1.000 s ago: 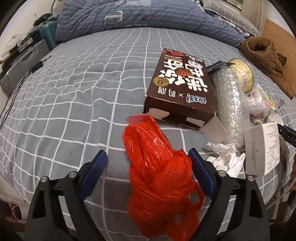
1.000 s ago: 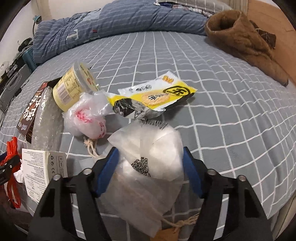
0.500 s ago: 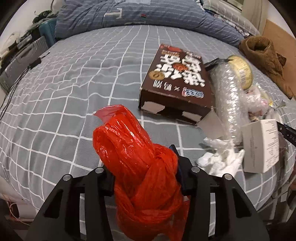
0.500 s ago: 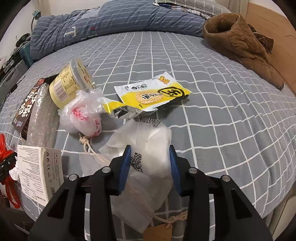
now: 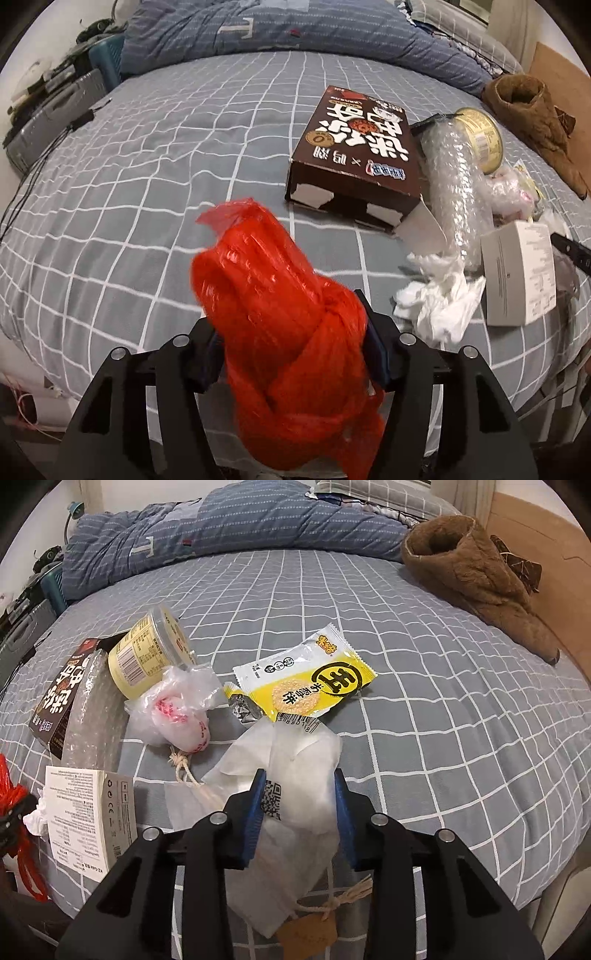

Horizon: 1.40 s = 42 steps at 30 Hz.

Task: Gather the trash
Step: 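Carry the red bag and white bag with both tools down to the black bin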

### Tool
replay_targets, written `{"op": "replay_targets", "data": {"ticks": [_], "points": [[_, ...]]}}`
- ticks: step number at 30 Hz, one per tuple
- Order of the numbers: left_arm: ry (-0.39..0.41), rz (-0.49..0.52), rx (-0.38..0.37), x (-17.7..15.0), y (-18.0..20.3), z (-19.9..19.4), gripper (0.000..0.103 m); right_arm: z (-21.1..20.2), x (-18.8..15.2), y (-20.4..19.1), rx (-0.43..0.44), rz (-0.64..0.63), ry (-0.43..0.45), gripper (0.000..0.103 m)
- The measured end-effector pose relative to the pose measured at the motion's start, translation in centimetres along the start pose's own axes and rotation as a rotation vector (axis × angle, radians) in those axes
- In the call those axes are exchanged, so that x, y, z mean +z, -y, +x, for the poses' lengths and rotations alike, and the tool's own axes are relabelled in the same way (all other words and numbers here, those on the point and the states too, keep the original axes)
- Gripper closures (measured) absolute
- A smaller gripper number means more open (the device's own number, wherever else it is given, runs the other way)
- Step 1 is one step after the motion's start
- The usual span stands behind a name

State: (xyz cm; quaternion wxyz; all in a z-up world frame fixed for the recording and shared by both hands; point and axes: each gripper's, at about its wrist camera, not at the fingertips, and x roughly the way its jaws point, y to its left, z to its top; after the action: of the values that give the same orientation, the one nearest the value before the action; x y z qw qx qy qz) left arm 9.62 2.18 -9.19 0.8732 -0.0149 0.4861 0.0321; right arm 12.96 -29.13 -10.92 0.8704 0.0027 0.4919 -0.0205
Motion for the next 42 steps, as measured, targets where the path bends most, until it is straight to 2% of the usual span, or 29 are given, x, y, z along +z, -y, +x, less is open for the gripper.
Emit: {"op": "replay_targets", "data": {"ticks": [1, 7, 27, 42], "points": [[-0.002, 0.003, 0.000, -0.2, 0.0, 0.0, 0.054, 0.0, 0.0, 0.0, 0.000, 0.000, 0.000, 0.069], [0.011, 0.007, -0.013, -0.6, 0.1, -0.7, 0.061, -0.1, 0.1, 0.0, -0.002, 0.003, 0.003, 0.070], [0.080, 0.014, -0.052, 0.9, 0.4, -4.5, 0.061, -4.0, -0.9, -0.2, 0.022, 0.000, 0.060, 0.071], [0.113, 0.017, -0.073, -0.5, 1.5, -7.6, 0.061, -8.2, -2.6, -0.3, 0.048, 0.014, 0.122, 0.072]]}}
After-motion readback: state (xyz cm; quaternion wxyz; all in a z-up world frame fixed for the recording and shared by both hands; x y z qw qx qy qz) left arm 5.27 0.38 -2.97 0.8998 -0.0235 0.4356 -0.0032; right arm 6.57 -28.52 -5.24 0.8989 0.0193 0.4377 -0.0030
